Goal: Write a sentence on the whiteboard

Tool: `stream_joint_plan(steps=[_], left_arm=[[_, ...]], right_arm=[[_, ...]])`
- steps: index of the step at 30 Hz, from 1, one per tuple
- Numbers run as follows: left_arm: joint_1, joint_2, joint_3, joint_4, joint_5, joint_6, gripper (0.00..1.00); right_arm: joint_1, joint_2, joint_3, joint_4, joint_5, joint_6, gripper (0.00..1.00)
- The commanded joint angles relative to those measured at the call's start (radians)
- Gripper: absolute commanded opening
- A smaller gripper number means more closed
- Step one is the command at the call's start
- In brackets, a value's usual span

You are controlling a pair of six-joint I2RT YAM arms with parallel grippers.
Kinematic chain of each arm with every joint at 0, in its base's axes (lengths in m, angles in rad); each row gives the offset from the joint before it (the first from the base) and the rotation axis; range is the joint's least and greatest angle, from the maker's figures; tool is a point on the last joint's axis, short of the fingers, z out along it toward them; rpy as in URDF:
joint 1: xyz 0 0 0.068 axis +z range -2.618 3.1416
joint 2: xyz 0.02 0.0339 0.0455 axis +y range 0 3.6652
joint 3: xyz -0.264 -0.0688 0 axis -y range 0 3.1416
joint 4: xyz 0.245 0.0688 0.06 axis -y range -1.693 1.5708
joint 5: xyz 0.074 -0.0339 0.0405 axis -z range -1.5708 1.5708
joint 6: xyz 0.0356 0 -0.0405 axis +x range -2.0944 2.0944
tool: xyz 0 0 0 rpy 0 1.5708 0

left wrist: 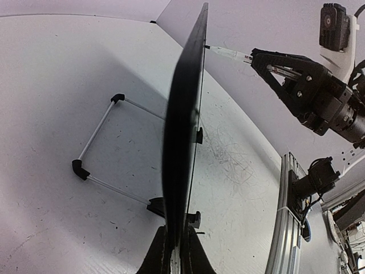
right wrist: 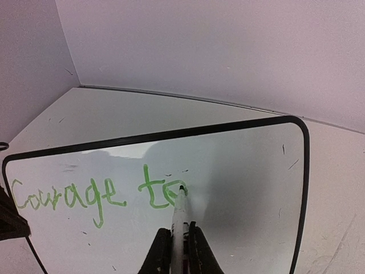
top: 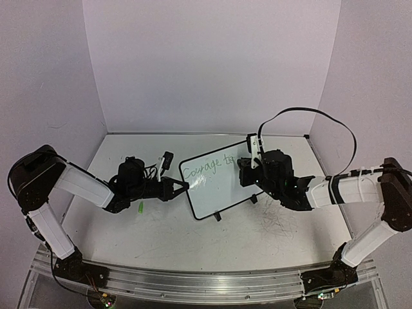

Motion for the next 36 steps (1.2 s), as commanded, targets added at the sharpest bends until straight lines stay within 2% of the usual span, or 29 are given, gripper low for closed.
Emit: stream_joint_plan(steps=[1,24,36], left_arm=[[0.0,0.007,0.02,0.012,-0.007,0.025,0.03],[0.0,-0.005,0.014,0.012,-0.009,0.025,0.03],[0.0,-0.009,0.015,0.012,-0.008,0.024,0.03]], right_arm=[[-0.002,0.015,0.04,0.029,-0.02,-0.013,0.0],[-0.001,0.015,-0.003,0.004,-0.08,0.01,0.0],[-0.001,0.003,-0.035,-0.015,-0.047,0.03,0.0]])
